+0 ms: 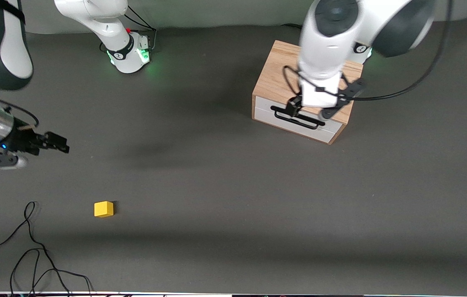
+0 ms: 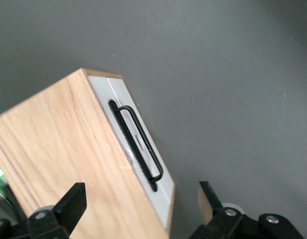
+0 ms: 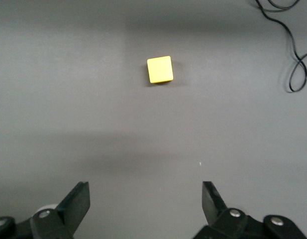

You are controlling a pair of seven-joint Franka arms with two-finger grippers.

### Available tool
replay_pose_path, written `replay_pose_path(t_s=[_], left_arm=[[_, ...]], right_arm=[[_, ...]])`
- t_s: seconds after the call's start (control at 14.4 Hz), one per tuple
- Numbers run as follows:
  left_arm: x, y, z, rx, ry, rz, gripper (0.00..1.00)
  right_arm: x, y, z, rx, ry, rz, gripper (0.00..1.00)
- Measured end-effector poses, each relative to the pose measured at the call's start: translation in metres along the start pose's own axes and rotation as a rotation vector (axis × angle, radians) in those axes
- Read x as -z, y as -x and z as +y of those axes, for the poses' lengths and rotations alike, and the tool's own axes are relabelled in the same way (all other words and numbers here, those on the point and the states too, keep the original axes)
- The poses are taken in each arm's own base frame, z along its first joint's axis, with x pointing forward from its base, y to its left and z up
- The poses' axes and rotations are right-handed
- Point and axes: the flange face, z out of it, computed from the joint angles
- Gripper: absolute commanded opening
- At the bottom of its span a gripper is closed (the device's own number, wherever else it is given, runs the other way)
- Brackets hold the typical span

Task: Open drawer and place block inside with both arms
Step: 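Move the left gripper to the drawer handle while the right gripper reaches the cube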

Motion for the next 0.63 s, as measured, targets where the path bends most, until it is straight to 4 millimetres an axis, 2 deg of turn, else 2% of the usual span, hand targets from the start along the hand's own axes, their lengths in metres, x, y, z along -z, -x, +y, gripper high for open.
replay_pose_path(t_s=[0.14, 0.21, 0.42, 0.63], left_arm=[[-0.015, 0.021, 0.015, 0.115, -0.023, 0.025, 1.0], [-0.022, 0.023, 0.019, 0.149, -0.033, 0.025, 1.0], [-0.033, 0.011, 0.023, 0.207, -0.053, 0.018, 1.0], [-0.053, -0.016, 0.027, 0.271, -0.068, -0.005, 1.0]], right_arm=[[-0.029, -0.015, 0.002, -0.001, 0.001, 0.008, 1.0], [-0.043, -0.022, 0.002, -0.001, 0.002, 0.017, 1.0], [-0.084, -0.042, 0.004, 0.019, 0.006, 0.05, 1.0], [-0.138, -0.06, 0.007, 0.031, 0.012, 0.081, 1.0]])
